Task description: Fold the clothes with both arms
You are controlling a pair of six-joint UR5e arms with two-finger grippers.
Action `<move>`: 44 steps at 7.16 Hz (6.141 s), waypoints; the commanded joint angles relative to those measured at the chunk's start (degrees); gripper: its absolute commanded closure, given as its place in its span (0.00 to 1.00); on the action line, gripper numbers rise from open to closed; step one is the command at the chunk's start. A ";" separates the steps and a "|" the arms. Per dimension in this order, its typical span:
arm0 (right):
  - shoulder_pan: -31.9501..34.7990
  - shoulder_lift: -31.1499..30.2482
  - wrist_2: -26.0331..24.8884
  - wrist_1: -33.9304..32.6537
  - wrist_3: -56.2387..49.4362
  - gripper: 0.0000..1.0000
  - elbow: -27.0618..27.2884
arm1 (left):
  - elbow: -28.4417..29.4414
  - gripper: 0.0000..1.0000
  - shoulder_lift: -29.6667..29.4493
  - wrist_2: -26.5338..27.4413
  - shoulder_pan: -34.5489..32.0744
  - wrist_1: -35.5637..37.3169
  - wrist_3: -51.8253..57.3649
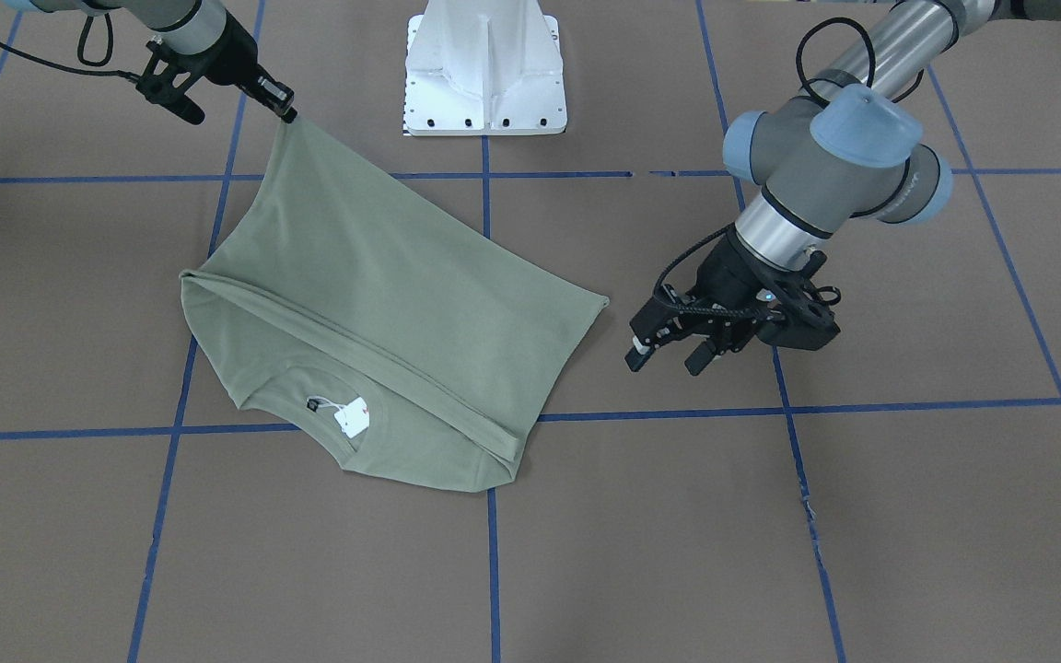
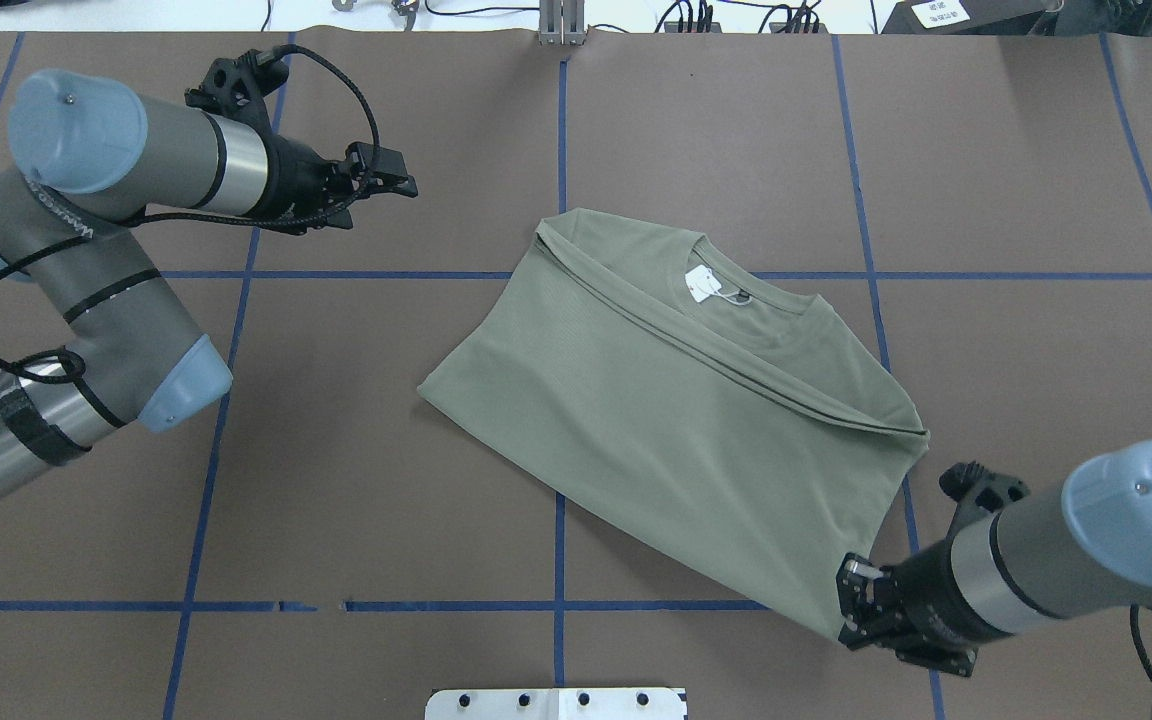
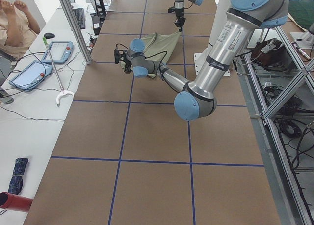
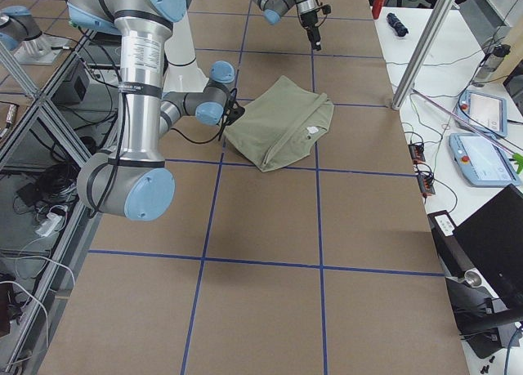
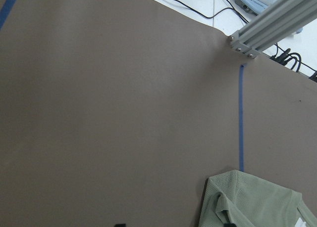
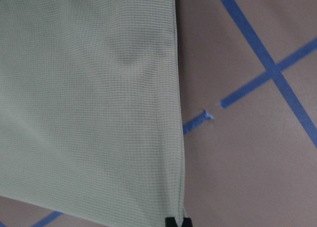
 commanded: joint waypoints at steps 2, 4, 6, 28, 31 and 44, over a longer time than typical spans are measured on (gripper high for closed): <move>-11.56 -2.42 0.02 0.00 2.94 0.01 2.56 | -7.22 0.02 1.29 9.56 13.08 0.00 -11.67; -13.06 -2.33 -0.85 0.00 5.24 0.00 2.39 | -8.37 0.04 1.29 9.33 15.56 0.18 -12.04; -2.76 -0.76 -0.86 0.09 5.06 0.00 2.65 | -9.69 0.01 3.40 9.24 18.28 3.68 -15.70; 17.52 10.85 -5.86 0.44 -3.29 0.00 -7.28 | 32.13 1.00 -20.46 14.69 1.87 -0.81 -2.03; 17.96 11.46 -7.89 0.44 -3.29 0.00 -7.28 | 44.68 1.00 -26.03 14.69 0.54 -10.70 -1.24; 6.97 36.41 -14.22 -25.19 -34.70 0.00 -19.40 | -2.40 0.29 2.61 -1.83 -4.29 -1.84 3.25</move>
